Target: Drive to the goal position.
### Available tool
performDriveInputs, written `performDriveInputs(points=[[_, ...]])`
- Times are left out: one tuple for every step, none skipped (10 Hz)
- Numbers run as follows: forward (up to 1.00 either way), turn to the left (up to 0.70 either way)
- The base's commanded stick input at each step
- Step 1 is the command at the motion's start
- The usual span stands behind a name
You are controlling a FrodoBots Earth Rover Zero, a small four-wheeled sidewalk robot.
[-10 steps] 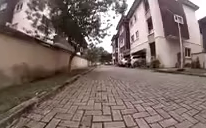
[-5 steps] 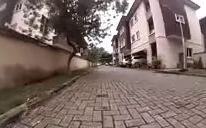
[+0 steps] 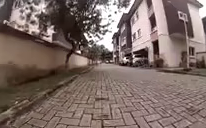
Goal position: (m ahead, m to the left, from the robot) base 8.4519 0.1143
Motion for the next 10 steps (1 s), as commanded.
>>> performDriveInputs(points=[[0.5, 0.0], [0.5, 0.0], [0.5, 0.0], [0.5, 0.0], [0.5, 0.0], [0.5, 0.0], [0.5, 0.0], [0.5, 0.0], [0.5, 0.0], [0.5, 0.0]])
